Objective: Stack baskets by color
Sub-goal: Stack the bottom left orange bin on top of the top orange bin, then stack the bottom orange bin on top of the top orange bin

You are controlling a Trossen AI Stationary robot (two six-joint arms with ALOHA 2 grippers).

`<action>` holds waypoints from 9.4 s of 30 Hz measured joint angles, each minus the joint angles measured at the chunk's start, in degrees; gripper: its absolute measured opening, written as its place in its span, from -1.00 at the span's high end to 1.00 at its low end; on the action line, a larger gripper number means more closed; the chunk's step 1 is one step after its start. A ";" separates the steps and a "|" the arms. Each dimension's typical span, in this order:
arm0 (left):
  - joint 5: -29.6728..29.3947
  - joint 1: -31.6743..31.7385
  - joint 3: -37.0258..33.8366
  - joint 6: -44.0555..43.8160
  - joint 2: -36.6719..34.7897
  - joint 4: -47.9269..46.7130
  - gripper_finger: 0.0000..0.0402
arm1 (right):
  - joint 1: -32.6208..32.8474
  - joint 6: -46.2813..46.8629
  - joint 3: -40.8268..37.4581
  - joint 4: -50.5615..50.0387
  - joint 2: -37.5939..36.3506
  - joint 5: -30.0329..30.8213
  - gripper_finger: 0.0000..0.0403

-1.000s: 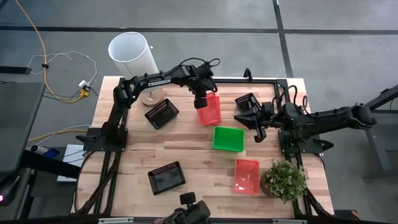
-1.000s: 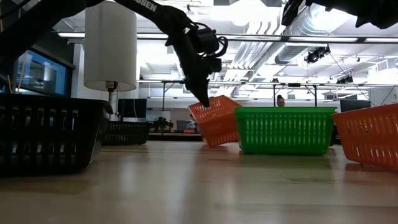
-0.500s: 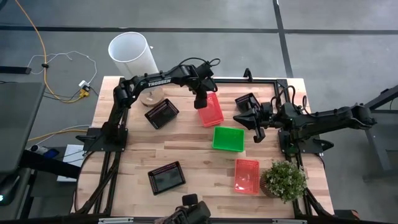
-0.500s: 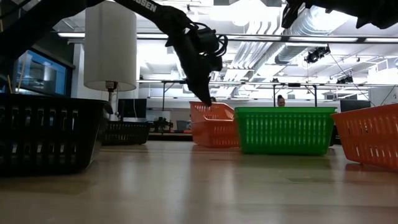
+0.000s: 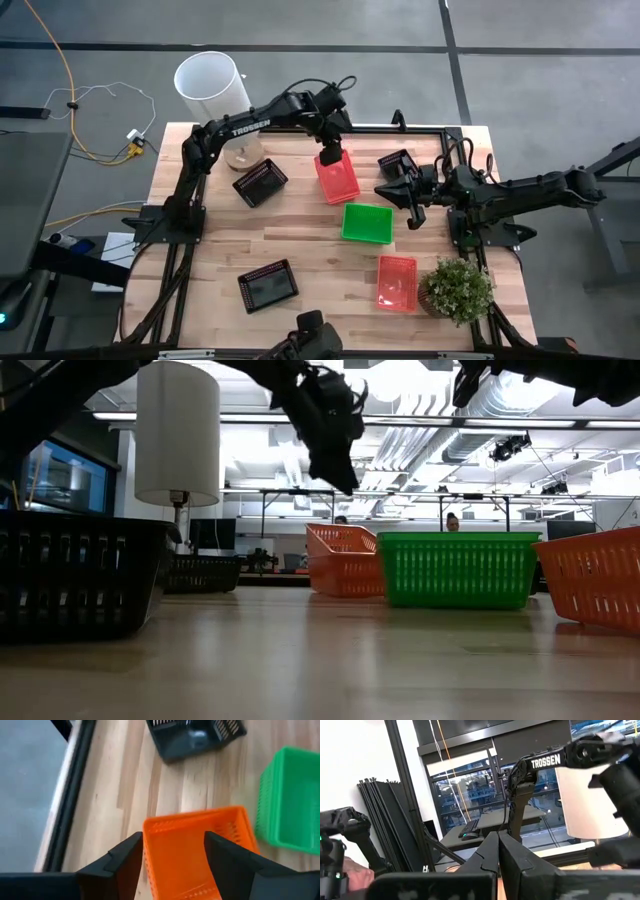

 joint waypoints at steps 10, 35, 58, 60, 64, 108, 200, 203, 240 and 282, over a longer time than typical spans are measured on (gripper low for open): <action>0.01 -0.40 -2.13 -3.24 0.06 2.53 0.52 | 0.02 1.28 0.00 -1.49 0.00 -0.34 1.00; -6.97 -1.54 -59.94 -28.00 -23.74 71.09 1.00 | 0.02 0.00 0.00 -2.22 -0.01 0.36 1.00; -15.26 -3.87 -60.05 -31.51 -15.13 71.64 1.00 | 0.02 1.55 0.00 -2.90 -0.01 0.30 1.00; -14.97 -3.76 -60.08 -32.78 -16.10 71.56 1.00 | 0.02 1.55 0.00 -2.88 -0.02 0.27 1.00; -9.33 -2.72 -59.67 -31.78 -23.13 72.50 1.00 | 0.00 0.88 0.00 -2.88 -0.01 0.22 1.00; -27.19 -37.42 -91.80 -32.05 -72.15 81.29 1.00 | 0.02 -1.47 0.00 -2.90 0.00 0.82 1.00; -31.69 -37.05 -91.85 -31.02 -72.13 80.81 1.00 | 25.96 17.21 23.52 -75.87 27.14 -0.91 0.98; -31.68 -37.03 -91.85 -31.00 -72.13 80.83 1.00 | 23.93 13.35 26.72 -72.66 23.65 -3.86 0.98; -24.07 -37.05 -86.76 -25.10 -78.68 68.76 1.00 | -6.59 1.12 9.75 -9.47 14.93 -6.20 1.00; -25.66 -37.13 -86.76 -26.60 -78.68 68.98 1.00 | -24.11 -57.04 90.46 -113.19 70.94 -1.34 1.00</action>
